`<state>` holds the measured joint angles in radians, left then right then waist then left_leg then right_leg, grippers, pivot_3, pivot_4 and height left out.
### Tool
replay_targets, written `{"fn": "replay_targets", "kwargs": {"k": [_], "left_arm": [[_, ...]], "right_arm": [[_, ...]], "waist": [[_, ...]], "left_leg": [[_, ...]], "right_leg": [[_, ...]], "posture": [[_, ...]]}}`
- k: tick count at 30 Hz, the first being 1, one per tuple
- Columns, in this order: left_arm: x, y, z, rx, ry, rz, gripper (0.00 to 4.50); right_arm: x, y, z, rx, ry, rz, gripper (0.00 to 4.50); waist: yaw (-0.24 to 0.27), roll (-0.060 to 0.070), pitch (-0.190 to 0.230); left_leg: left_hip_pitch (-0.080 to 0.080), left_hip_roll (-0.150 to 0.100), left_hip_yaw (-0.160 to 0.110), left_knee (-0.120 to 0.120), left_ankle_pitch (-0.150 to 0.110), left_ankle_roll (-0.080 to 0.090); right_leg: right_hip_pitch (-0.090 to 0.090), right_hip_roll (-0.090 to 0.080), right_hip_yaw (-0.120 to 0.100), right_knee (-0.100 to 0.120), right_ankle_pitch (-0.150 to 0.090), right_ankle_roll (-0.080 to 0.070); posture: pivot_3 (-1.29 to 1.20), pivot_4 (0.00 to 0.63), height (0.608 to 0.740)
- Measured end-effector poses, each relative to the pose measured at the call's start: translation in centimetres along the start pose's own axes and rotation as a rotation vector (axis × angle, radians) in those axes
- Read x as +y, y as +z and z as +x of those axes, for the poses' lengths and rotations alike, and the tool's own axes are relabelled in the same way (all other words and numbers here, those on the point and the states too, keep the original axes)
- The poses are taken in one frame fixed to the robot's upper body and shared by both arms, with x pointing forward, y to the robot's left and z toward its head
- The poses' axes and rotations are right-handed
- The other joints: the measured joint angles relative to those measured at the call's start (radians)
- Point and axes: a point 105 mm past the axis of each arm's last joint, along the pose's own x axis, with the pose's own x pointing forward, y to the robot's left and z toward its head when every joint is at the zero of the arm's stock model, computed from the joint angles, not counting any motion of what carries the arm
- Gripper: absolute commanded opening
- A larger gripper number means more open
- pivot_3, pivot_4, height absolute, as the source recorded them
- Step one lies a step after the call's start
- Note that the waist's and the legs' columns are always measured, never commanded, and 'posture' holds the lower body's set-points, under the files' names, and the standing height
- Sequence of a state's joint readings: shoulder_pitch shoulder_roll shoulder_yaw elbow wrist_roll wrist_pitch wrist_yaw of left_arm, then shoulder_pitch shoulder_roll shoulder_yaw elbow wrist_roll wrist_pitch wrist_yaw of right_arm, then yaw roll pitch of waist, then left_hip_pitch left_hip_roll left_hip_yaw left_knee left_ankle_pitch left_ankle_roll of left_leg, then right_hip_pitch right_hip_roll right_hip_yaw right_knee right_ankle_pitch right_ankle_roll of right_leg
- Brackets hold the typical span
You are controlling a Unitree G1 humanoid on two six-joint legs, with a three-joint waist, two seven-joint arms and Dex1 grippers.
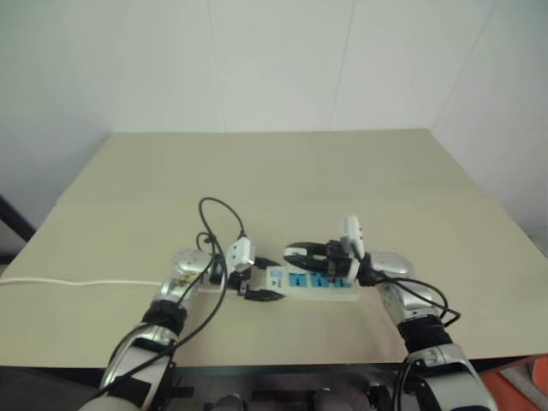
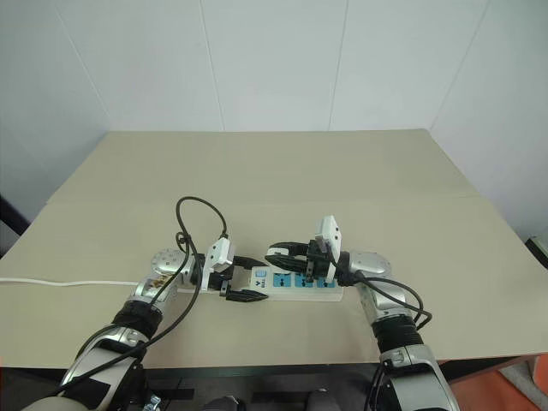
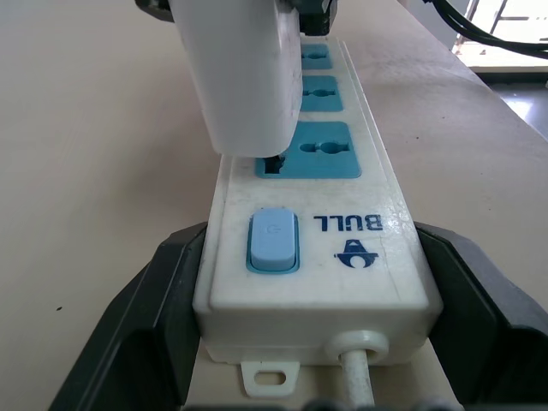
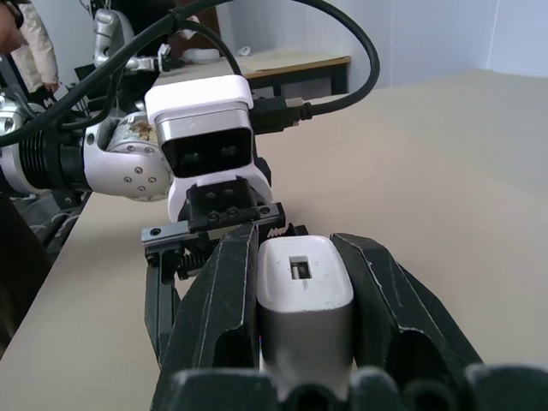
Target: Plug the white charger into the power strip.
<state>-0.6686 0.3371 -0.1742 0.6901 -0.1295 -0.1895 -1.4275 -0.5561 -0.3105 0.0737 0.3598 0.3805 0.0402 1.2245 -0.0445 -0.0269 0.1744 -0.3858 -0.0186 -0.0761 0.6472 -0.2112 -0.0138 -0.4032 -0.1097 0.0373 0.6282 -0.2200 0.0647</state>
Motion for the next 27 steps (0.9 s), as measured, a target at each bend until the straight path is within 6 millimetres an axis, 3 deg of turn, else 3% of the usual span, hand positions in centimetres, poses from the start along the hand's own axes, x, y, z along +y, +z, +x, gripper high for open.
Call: {"fn": "replay_targets", "kwargs": {"k": [27], "left_arm": [[0.0,-0.2,-1.0,0.021,0.011,-0.009,3.27]], "right_arm": [[0.5,-0.5,1.1,-0.069,0.0,-0.066,1.19]], "waist": [[-0.02,0.0,0.0]], "left_leg": [[0.003,0.001,0.0,-0.002,0.0,0.0]], "right_leg": [[0.0,0.001,0.001,0.001,0.0,0.0]], "posture": [[0.0,0.15,0.74]]}}
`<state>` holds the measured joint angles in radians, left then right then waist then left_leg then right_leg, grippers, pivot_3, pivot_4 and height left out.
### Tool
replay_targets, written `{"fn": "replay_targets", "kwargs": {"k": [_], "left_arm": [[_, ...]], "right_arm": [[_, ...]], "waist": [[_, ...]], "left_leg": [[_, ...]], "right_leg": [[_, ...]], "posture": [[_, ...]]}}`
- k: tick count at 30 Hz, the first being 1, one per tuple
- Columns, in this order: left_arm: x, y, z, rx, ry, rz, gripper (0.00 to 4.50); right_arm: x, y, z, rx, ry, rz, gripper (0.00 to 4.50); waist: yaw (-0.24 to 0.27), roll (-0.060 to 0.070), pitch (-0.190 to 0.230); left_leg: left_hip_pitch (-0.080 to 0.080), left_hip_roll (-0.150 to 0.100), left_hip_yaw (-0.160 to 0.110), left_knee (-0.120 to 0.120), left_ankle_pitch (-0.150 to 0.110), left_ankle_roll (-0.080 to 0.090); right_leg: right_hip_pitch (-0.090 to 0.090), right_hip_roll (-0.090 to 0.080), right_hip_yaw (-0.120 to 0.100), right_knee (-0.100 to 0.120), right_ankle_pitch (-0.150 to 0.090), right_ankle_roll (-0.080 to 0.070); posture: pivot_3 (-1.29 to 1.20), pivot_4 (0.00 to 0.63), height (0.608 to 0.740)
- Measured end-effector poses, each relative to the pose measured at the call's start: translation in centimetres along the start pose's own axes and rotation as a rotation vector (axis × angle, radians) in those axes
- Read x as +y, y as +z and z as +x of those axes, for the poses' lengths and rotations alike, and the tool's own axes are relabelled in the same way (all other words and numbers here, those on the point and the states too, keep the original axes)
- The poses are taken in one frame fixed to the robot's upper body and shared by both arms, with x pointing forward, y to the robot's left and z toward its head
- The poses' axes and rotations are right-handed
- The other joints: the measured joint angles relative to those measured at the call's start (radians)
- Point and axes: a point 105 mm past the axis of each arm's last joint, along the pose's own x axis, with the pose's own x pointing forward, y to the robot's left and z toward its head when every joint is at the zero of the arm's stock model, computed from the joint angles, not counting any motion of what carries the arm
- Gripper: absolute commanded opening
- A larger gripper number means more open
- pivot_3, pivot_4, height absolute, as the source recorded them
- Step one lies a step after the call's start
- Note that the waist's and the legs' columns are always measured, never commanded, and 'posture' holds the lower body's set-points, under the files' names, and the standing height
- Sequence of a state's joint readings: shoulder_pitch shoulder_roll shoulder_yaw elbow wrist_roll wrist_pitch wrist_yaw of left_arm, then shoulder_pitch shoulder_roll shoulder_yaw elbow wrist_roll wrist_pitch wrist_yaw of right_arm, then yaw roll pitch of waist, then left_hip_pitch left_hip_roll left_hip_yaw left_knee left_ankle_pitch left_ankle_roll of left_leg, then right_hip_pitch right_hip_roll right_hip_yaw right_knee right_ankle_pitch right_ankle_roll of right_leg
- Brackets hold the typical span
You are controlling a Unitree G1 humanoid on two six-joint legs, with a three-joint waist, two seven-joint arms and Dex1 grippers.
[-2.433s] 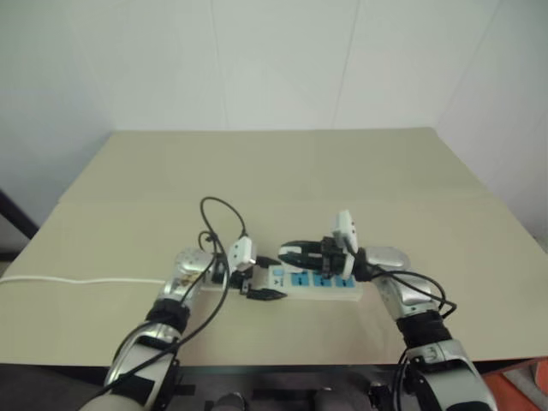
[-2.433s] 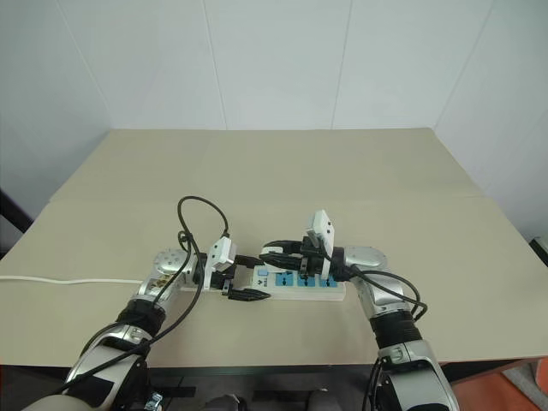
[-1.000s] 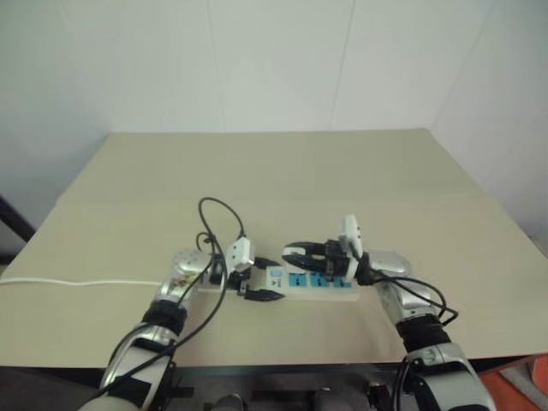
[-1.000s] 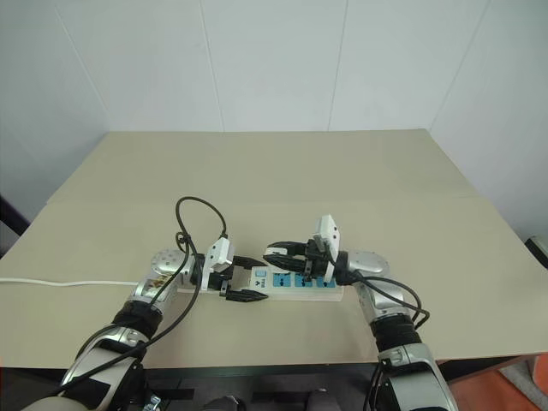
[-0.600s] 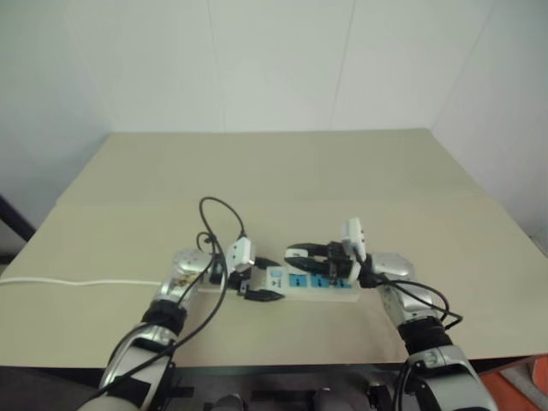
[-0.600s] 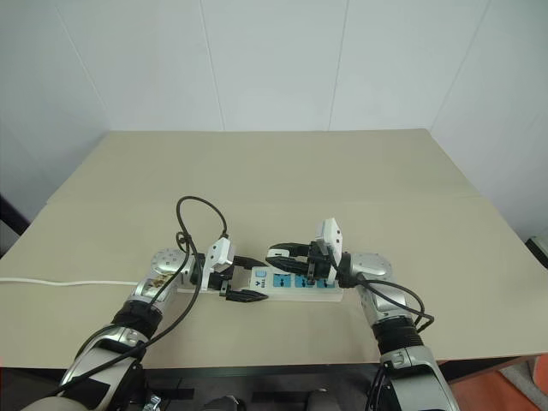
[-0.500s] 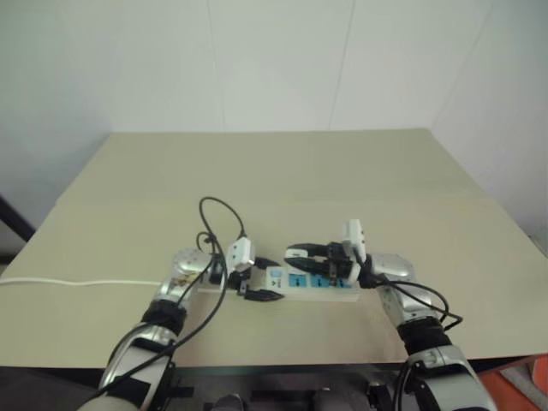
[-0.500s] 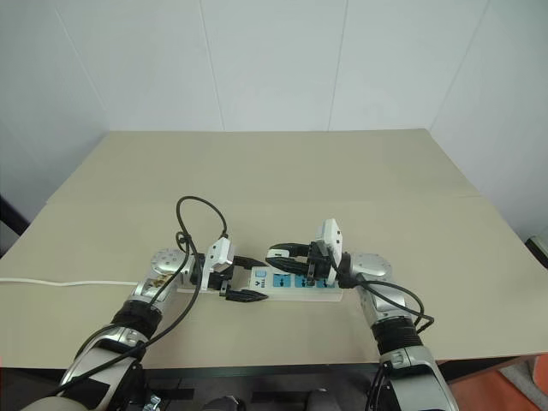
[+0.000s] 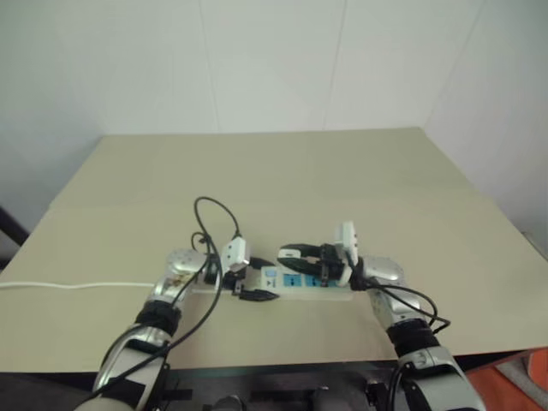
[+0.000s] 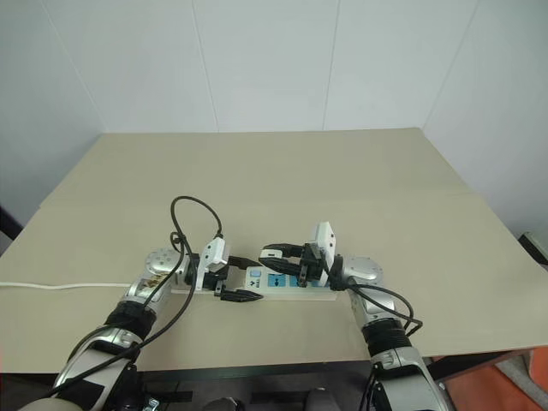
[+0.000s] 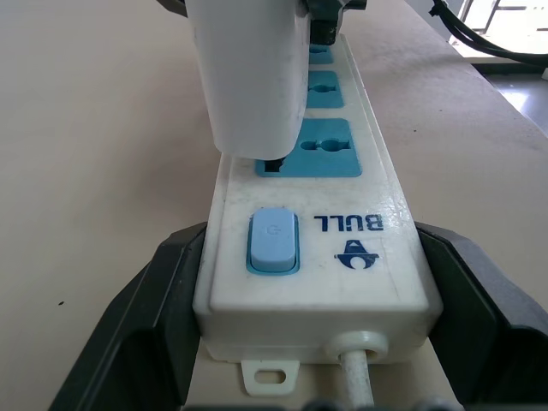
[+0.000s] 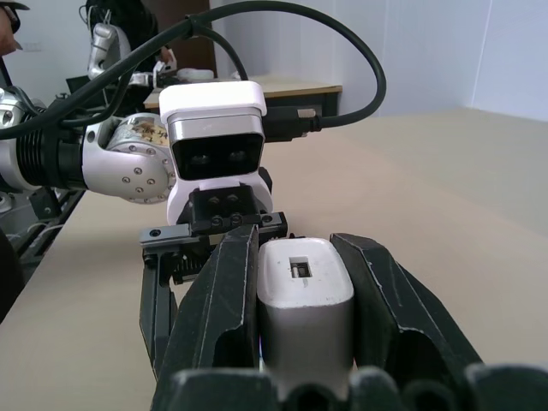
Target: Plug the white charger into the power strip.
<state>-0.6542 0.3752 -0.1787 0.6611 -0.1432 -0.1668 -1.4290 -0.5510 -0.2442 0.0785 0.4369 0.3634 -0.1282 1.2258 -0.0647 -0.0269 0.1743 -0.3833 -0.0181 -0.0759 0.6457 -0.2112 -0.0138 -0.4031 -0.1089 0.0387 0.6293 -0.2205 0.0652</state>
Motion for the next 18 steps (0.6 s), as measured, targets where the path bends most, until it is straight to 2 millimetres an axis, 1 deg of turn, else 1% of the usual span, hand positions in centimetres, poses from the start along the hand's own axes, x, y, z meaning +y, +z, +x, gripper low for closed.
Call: {"fn": "replay_targets", "kwargs": {"k": [9,18], "left_arm": [[-0.02,0.01,0.05,0.0,-0.001,0.001,3.27],[-0.05,0.07,0.06,0.008,-0.005,0.008,3.27]], "right_arm": [[0.11,-0.03,-0.28,-0.003,0.006,-0.016,1.19],[0.68,-0.34,-0.76,-0.013,0.0,-0.056,1.19]], "waist": [[0.001,0.0,0.0],[0.003,-0.001,-0.001]], "left_leg": [[0.0,0.0,0.0,0.0,0.0,0.0],[0.0,0.0,0.0,0.0,0.0,0.0]], "right_leg": [[0.0,0.0,0.0,0.0,0.0,0.0],[0.001,0.0,0.0,-0.001,0.0,0.0]], "posture": [[0.0,0.15,0.74],[0.0,0.15,0.74]]}}
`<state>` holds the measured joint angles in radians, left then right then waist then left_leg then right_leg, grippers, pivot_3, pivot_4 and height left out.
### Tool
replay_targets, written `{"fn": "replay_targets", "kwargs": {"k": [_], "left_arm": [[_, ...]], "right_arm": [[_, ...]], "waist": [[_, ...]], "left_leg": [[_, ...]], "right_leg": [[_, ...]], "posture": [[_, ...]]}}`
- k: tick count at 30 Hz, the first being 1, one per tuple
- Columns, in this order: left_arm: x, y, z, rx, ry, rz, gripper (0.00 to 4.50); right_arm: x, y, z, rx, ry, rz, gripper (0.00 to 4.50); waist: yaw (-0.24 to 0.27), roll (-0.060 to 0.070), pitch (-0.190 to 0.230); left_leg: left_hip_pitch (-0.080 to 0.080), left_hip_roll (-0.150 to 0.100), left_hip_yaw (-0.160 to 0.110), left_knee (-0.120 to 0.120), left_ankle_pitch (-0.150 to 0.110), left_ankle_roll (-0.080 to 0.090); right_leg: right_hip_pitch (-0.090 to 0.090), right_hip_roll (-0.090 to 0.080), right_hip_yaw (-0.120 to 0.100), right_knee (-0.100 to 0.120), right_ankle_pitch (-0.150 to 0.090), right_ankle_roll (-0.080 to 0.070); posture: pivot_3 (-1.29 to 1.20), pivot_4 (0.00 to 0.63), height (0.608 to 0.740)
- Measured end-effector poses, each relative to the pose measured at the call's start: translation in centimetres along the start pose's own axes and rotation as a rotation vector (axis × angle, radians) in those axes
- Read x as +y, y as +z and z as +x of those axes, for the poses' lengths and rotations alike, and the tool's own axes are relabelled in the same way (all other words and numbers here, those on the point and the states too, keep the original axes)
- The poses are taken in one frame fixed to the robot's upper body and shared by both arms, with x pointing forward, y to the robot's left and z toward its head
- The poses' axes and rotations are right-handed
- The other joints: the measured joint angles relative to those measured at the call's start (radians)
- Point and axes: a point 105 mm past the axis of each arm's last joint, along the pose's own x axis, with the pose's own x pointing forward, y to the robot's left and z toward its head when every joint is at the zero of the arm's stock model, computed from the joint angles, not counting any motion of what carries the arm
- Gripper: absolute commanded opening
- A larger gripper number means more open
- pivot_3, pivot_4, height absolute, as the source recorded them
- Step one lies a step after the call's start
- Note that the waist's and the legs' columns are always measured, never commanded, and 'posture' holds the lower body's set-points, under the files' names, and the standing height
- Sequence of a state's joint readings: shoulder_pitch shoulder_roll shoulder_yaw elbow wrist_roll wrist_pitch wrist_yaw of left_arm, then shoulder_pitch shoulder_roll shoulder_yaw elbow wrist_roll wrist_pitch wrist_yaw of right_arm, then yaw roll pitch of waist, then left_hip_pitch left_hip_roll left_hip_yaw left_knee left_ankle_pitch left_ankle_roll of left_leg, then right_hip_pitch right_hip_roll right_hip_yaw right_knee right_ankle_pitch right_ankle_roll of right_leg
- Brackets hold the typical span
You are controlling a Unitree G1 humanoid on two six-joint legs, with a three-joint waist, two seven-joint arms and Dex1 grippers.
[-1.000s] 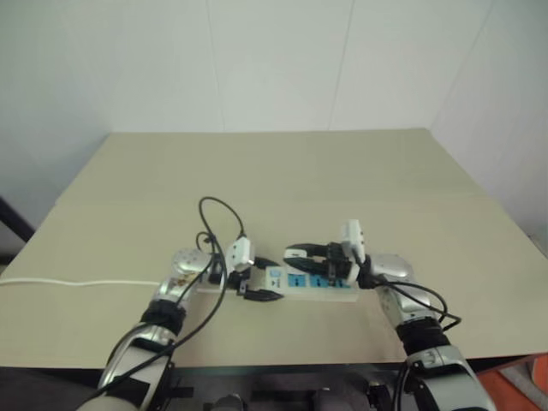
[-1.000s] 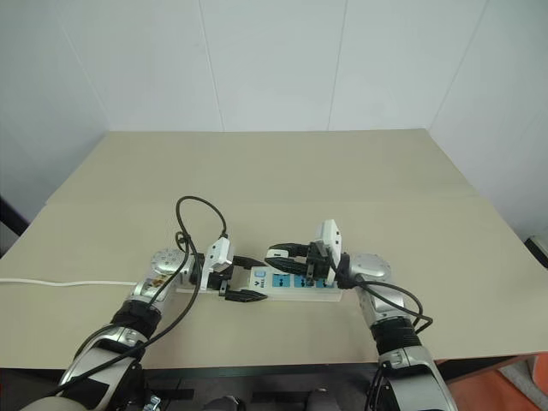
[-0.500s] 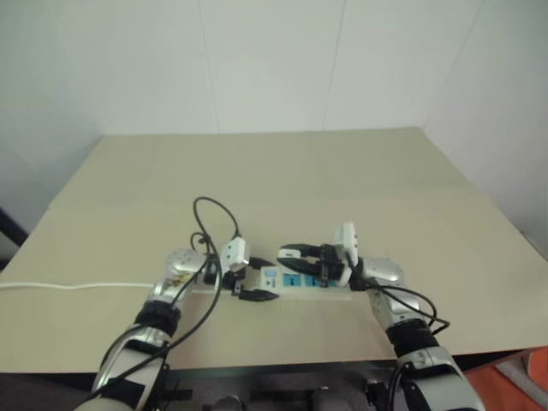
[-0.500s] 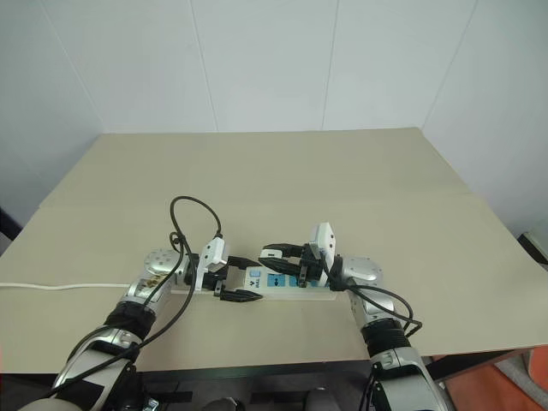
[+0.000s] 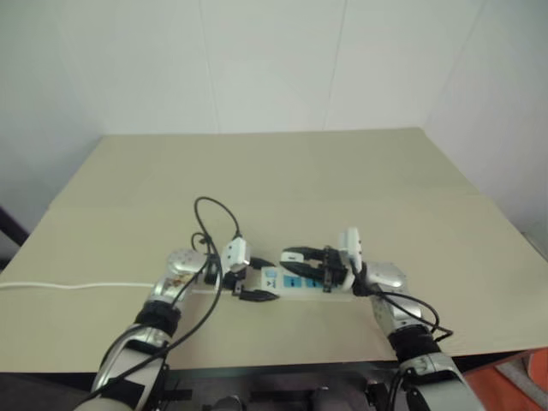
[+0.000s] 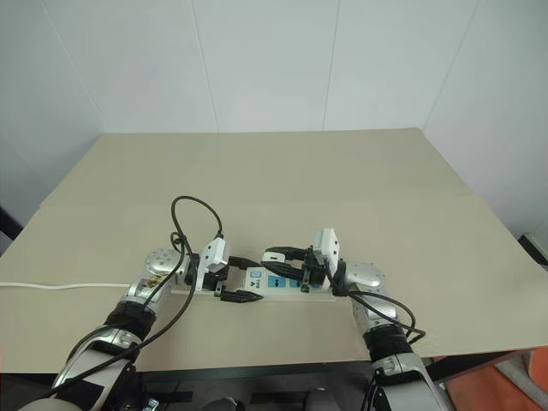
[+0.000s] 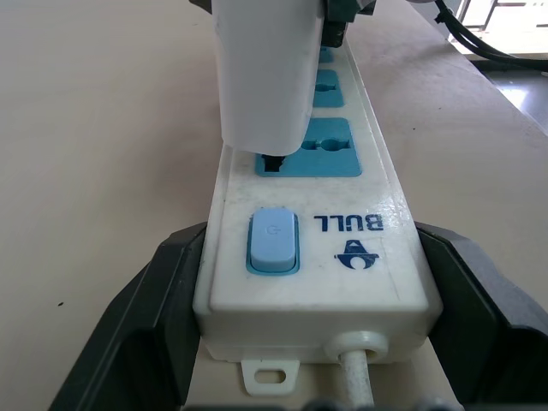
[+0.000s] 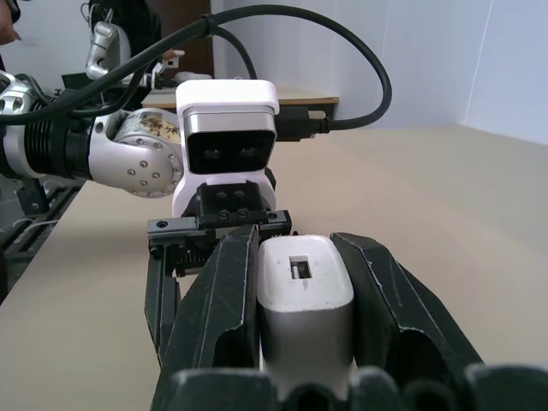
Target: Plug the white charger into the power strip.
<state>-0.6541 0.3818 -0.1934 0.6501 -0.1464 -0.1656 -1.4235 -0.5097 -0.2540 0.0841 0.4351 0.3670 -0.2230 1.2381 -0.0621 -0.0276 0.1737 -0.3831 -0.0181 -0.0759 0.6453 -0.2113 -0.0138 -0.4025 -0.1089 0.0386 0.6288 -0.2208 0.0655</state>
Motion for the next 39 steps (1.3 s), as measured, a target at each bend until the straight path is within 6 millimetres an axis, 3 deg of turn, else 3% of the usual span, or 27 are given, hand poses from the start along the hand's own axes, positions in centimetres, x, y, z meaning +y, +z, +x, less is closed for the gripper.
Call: {"fn": "replay_targets", "kwargs": {"k": [13,21,39], "left_arm": [[-0.1,-0.3,-0.6,0.015,0.013,-0.008,3.27],[-0.8,-0.8,-2.0,0.036,0.037,-0.014,3.27],[-1.1,-0.9,-2.3,0.051,0.053,-0.023,3.27]], "right_arm": [[-0.1,-0.6,1.4,0.016,0.08,0.018,1.19],[0.4,-1.3,2.1,0.002,0.107,0.046,1.19],[0.4,-1.9,1.8,0.028,0.139,0.038,1.19]], "waist": [[-0.011,-0.002,-0.001],[-0.01,-0.002,-0.002],[-0.01,-0.002,-0.002]], "left_leg": [[0.006,0.002,0.0,-0.002,0.0,0.0],[0.016,0.015,0.002,-0.003,-0.004,-0.005],[0.02,0.02,0.002,-0.004,-0.006,-0.005]], "right_leg": [[0.002,0.002,0.002,0.001,-0.001,-0.001],[0.011,0.017,0.003,-0.001,-0.002,-0.006],[0.012,0.021,0.003,0.001,-0.005,-0.012]], "posture": [[0.0,0.15,0.74],[0.0,0.15,0.74],[0.0,0.15,0.74]]}}
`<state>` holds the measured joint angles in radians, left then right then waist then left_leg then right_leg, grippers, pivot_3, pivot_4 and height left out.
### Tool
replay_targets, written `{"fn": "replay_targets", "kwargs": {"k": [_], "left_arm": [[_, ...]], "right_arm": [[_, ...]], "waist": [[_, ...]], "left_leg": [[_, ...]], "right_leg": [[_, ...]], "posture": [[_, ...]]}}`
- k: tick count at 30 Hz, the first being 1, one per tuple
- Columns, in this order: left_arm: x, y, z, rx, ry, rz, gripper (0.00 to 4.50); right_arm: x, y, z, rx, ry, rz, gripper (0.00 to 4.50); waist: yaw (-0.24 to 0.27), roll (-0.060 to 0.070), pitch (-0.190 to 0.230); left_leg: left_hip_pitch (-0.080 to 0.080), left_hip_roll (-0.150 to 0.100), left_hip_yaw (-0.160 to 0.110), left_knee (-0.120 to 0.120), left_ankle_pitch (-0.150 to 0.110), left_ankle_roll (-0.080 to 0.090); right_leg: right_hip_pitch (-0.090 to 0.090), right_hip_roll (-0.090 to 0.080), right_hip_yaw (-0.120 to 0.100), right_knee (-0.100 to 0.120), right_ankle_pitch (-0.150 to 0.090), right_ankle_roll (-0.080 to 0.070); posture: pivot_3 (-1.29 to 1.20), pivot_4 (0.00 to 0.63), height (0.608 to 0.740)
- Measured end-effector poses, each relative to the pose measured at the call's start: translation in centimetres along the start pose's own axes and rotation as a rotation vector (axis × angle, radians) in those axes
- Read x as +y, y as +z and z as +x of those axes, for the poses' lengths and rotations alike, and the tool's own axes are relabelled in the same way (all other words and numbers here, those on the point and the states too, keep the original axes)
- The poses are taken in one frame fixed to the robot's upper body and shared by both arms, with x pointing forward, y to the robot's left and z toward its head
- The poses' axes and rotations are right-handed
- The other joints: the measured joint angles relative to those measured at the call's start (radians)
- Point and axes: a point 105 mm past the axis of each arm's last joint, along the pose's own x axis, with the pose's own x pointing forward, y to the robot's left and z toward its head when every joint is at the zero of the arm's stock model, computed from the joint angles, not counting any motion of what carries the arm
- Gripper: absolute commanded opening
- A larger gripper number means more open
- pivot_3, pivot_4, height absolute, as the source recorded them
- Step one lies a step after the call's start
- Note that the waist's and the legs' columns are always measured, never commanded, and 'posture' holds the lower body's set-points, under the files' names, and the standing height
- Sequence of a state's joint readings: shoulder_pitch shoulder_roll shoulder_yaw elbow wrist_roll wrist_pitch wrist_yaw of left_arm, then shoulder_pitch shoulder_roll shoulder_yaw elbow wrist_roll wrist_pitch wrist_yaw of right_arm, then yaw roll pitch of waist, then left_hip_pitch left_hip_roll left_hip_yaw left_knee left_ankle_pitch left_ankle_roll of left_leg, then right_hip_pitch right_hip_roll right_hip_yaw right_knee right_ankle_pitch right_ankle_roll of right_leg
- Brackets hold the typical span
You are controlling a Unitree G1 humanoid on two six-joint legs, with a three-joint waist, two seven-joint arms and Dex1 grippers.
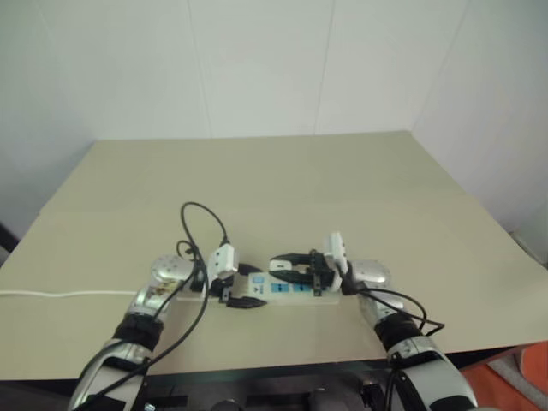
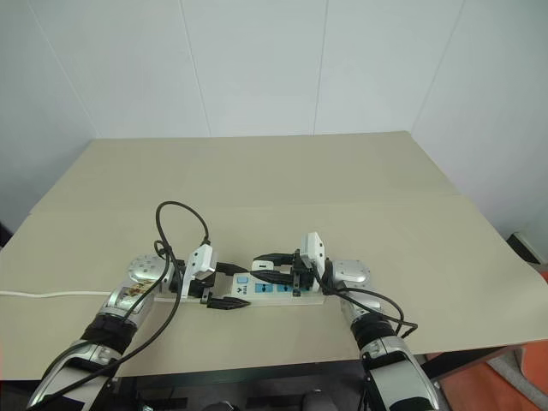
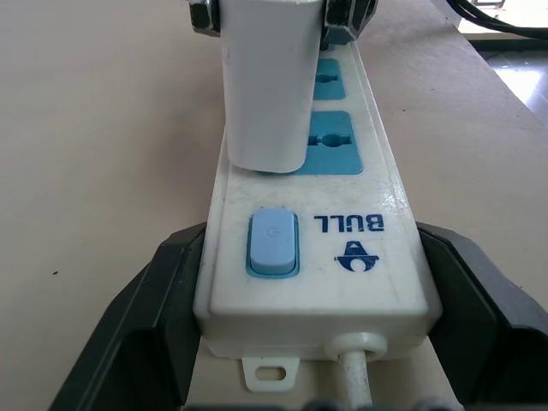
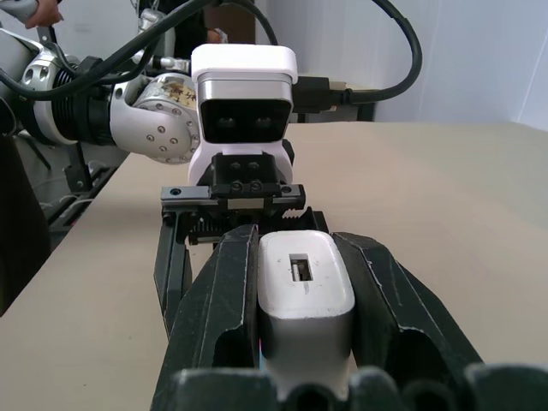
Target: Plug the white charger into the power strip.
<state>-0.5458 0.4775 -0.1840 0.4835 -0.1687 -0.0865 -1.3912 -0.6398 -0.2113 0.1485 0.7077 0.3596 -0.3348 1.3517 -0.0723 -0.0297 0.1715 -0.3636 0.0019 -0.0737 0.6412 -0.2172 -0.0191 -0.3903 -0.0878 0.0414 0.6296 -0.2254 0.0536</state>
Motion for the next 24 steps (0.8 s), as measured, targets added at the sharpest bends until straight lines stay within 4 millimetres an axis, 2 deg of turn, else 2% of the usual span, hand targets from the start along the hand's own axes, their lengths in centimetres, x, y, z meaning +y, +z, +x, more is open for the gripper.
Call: {"fn": "replay_targets", "kwargs": {"k": [8,12,16,24], "left_arm": [[0.0,-0.3,-0.4,0.011,0.006,-0.006,3.27],[-0.2,-0.5,-0.8,0.02,0.009,-0.01,3.27],[-0.3,-0.7,-0.9,0.022,0.011,-0.014,3.27],[-0.4,-0.7,-0.6,0.021,0.015,-0.016,3.27]], "right_arm": [[0.2,-0.3,0.9,0.025,0.053,0.0,1.19],[0.3,-0.4,1.4,0.032,0.068,0.004,1.19],[0.4,-0.7,1.3,0.056,0.088,0.007,1.19],[0.4,-0.8,0.8,0.067,0.082,0.008,1.19]], "waist": [[-0.006,0.0,-0.001],[-0.008,0.001,-0.002],[-0.004,0.005,-0.008],[0.002,0.005,-0.011]], "left_leg": [[0.006,0.003,0.001,-0.003,0.0,0.0],[0.009,0.011,0.002,-0.007,-0.001,-0.001],[0.011,0.013,0.002,-0.011,-0.001,-0.001],[0.011,0.013,0.003,-0.012,-0.001,-0.001]], "right_leg": [[0.002,0.003,0.001,0.0,-0.001,-0.002],[0.003,0.011,0.002,0.0,-0.001,-0.004],[0.003,0.013,0.002,0.0,-0.004,-0.009],[0.003,0.013,0.002,0.0,-0.004,-0.01]], "posture": [[0.0,0.15,0.74],[0.0,0.15,0.74],[0.0,0.15,0.74],[0.0,0.15,0.74]]}}
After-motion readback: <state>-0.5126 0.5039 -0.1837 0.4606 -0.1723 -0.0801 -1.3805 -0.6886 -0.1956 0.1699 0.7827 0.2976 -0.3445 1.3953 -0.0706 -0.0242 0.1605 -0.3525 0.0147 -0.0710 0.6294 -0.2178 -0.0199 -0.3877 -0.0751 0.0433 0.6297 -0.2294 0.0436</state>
